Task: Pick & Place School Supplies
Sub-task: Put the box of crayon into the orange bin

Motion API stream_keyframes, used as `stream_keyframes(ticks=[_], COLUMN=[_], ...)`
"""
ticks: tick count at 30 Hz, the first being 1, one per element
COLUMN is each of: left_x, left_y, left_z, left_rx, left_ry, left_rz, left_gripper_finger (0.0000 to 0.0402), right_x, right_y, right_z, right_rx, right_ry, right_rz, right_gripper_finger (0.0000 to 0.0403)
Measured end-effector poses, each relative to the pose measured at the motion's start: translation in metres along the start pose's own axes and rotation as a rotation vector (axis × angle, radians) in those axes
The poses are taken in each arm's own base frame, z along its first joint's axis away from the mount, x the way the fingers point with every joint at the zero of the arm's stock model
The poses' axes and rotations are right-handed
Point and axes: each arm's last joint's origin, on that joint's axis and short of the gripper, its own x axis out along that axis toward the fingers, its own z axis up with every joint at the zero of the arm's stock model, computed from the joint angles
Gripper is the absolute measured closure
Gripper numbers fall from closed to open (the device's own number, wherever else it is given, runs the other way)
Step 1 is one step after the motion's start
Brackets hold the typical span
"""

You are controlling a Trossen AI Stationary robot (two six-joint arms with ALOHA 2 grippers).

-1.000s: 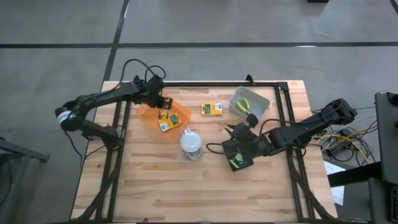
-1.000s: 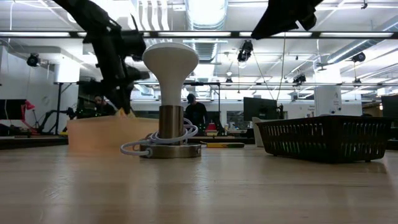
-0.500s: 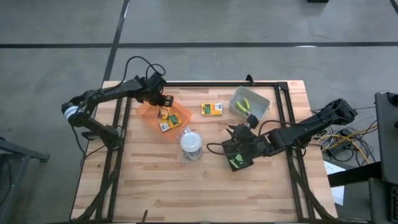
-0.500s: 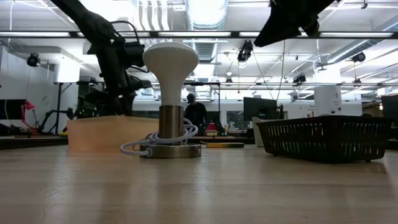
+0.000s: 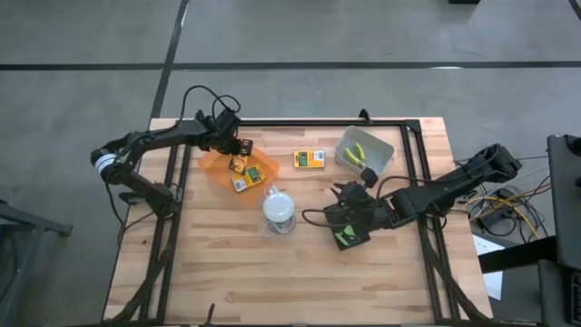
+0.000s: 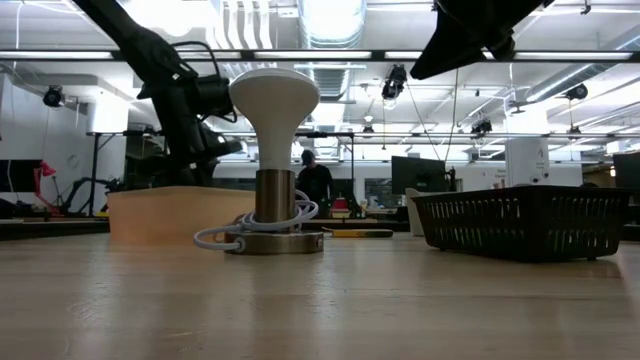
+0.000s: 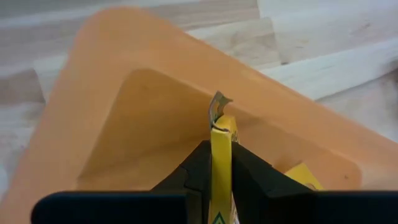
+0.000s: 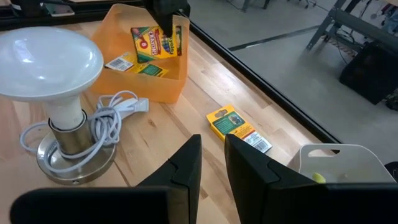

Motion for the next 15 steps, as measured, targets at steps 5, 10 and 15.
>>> stream_keyframes(ticks=[5,10,15], left_x=[0.0008,0.0012,0.0014], left_y=[0.0009,0.0025,0.0034], left_z=[-0.0004,-0.0007,-0.0008], left_rx=[0.063,0.129,0.125], left_ry=[-0.008,-0.024,-0.030], left_rz=[0.012,0.054,0.075], left_gripper_finger=[0.0354,0.0350,0.0331], right_x=[0.0001,0.0001,0.0002], right_y=[0.0000,0.0000,-0.0001], right_z=[-0.0002,-0.0002,-0.0008], right_rx=[0.006,0.006,0.005], right_ry=[0.000,0.000,0.001], right_rz=[0.000,0.000,-0.001], right_gripper_finger=[0.0335,0.0335,0.0335])
